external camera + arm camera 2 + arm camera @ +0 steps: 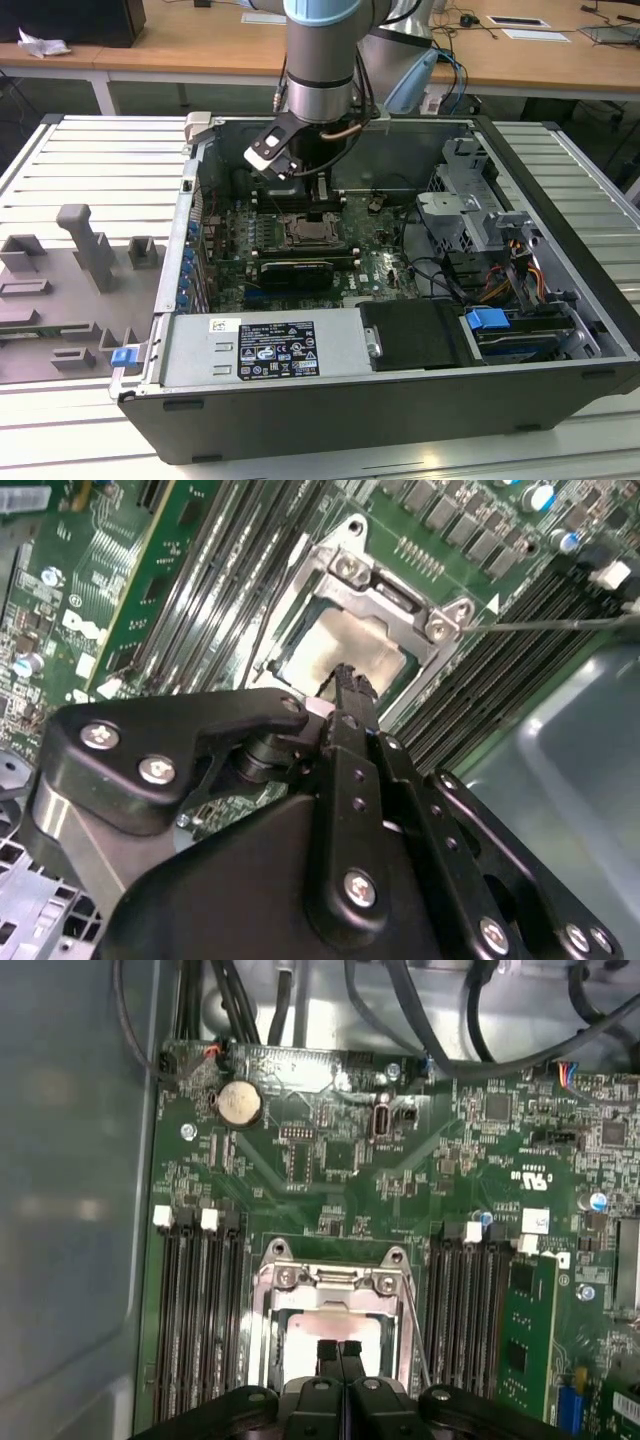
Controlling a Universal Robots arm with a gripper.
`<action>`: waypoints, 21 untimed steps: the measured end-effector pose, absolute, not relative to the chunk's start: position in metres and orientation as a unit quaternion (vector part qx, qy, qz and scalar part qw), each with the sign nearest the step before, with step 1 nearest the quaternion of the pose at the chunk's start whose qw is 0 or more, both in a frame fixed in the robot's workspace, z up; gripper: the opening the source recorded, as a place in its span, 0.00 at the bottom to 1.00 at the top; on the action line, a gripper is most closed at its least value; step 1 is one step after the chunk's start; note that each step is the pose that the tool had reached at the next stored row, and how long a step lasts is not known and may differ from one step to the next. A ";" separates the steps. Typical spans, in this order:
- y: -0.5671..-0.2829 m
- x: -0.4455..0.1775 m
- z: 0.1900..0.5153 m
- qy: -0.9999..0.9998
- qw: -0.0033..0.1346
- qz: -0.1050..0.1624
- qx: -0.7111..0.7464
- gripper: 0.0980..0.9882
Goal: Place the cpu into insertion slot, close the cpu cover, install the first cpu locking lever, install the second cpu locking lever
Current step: 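Close the cpu cover, then install the first cpu locking lever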
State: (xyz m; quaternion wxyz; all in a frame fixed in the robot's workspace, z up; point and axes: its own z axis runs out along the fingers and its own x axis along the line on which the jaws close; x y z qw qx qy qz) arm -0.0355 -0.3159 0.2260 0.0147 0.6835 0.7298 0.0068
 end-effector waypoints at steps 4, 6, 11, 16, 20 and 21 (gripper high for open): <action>-0.316 -0.037 0.226 0.730 0.015 0.007 0.683 0.01; -0.316 -0.038 0.226 0.730 0.015 0.007 0.683 0.01; -0.316 -0.040 0.228 0.730 0.015 0.007 0.683 0.01; -0.316 -0.040 0.231 0.730 0.015 0.007 0.683 0.01; -0.316 -0.040 0.234 0.730 0.015 0.007 0.683 0.01; -0.316 -0.040 0.235 0.730 0.015 0.007 0.683 0.01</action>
